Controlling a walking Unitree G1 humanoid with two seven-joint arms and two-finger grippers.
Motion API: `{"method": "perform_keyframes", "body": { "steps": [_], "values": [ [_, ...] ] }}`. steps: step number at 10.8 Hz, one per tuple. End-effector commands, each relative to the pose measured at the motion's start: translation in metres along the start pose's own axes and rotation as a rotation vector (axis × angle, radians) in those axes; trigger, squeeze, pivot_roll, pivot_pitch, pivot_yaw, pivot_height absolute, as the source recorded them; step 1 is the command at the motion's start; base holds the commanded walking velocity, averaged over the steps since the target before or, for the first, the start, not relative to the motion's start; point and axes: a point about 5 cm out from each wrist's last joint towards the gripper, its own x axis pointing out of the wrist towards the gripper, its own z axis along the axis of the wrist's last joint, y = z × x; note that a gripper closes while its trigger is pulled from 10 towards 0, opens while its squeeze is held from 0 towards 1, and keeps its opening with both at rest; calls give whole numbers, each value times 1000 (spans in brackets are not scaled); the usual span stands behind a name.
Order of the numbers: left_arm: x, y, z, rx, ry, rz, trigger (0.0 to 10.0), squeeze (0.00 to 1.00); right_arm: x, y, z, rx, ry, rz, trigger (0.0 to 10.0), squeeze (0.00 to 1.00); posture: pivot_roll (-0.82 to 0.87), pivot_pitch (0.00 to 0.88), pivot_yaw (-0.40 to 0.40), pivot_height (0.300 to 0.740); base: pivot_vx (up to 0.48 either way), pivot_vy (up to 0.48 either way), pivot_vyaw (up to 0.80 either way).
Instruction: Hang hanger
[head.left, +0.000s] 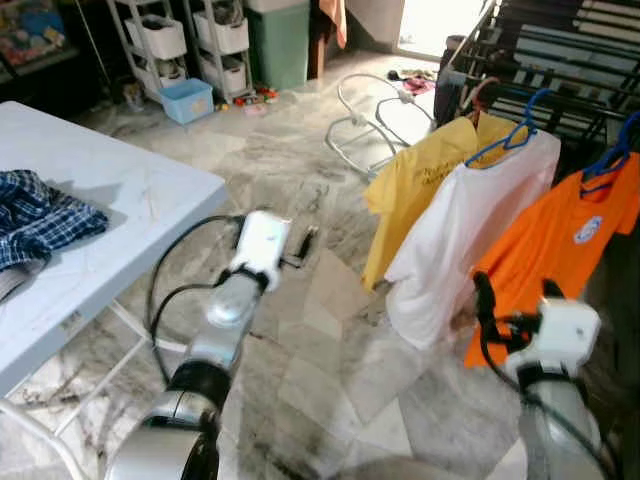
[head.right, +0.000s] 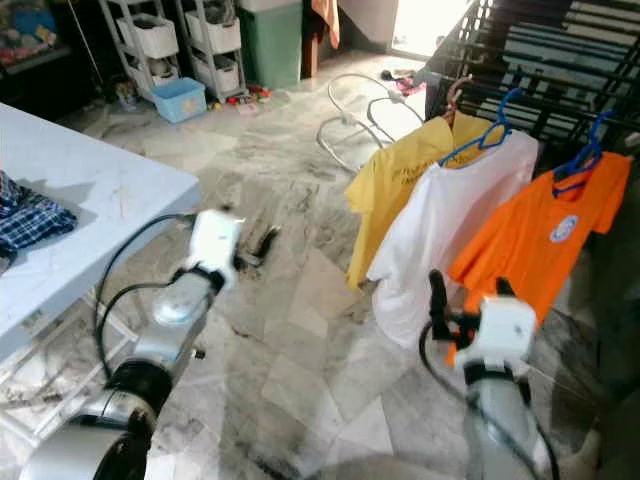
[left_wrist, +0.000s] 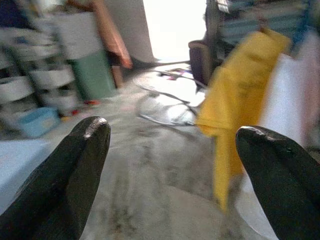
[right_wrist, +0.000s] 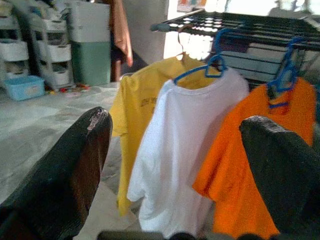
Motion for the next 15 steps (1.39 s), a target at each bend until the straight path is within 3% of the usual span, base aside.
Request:
{"method": "perform_keyframes", "body": {
  "steps": [1,3,8,12,15],
  "values": [
    [-5,14,6,1,-31,65,10000,0,-11,1,10,39,-20,-77,10000,0,-30,0,-18,740,0,0,0],
    [-9,13,-1,4,6,54,10000,0,-21,6,12,39,-6,-119,10000,0,-31,0,-26,740,0,0,0],
    [3,-8,-7,-80,92,-87,10000,0,-17,23,18,76,2,-130,10000,0,-66,0,-4,740,0,0,0],
    [6,-18,-7,-137,104,-129,10000,0,-18,40,15,93,26,-106,10000,0,-74,0,-3,740,0,205,-750],
    [0,-20,-18,-131,146,-153,10000,0,-18,44,14,87,35,-93,10000,0,-73,0,4,740,0,321,-763]
  ]
}}
